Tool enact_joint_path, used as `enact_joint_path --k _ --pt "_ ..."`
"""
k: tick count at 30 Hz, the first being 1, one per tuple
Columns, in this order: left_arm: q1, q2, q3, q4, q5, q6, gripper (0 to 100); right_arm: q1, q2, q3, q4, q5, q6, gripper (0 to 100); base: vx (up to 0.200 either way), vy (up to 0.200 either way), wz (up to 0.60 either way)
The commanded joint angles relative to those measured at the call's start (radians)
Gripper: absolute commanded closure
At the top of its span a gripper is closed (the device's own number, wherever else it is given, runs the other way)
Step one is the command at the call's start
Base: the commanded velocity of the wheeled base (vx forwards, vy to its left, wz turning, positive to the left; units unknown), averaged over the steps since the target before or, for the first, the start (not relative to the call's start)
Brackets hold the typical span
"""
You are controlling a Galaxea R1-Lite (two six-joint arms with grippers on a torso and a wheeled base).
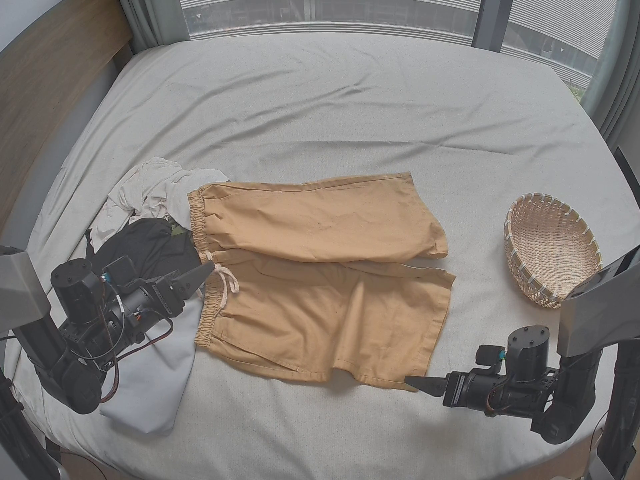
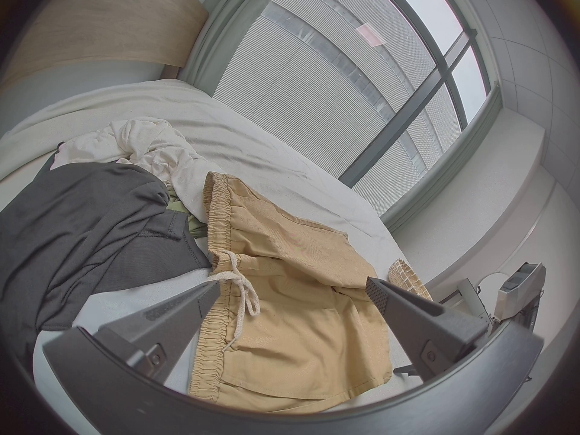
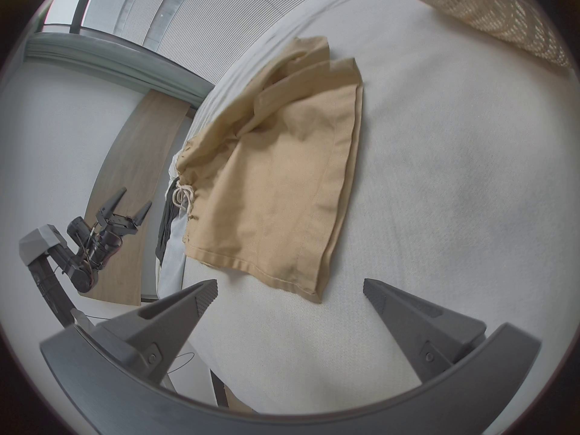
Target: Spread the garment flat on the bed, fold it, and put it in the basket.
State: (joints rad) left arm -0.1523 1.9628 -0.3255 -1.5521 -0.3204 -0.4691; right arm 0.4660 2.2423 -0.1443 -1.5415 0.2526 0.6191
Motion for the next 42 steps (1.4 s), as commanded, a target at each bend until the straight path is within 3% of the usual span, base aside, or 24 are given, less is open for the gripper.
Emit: enact_joint_path --k 1,10,11,28,42 --pt "-0.001 0.001 0.0 0.0 0.0 0.0 0 0.02 0.063 -0.028 0.0 0.001 0.002 0 0.0 0.0 0.0" --pt "0.004 -0.002 0.006 0.0 0.0 0.0 0 0.048 0.138 -0.106 0.0 -0.045 0.008 0 0.0 0.0 0.0" --pt "0.004 -0.002 0.005 0.0 0.0 0.0 0 0.046 0.149 -0.11 -0.002 -0.05 0.008 100 0.0 0.0 0.0" --pt "0.014 0.021 0.036 0.0 -0.002 0.0 0 0.023 0.091 -0.054 -0.002 -0.052 0.007 100 0.0 0.0 0.0" --pt "0.043 0.146 0.174 0.001 -0.009 -0.006 0 -0.072 -0.043 0.063 0.0 -0.05 -0.025 100 0.0 0.0 0.0"
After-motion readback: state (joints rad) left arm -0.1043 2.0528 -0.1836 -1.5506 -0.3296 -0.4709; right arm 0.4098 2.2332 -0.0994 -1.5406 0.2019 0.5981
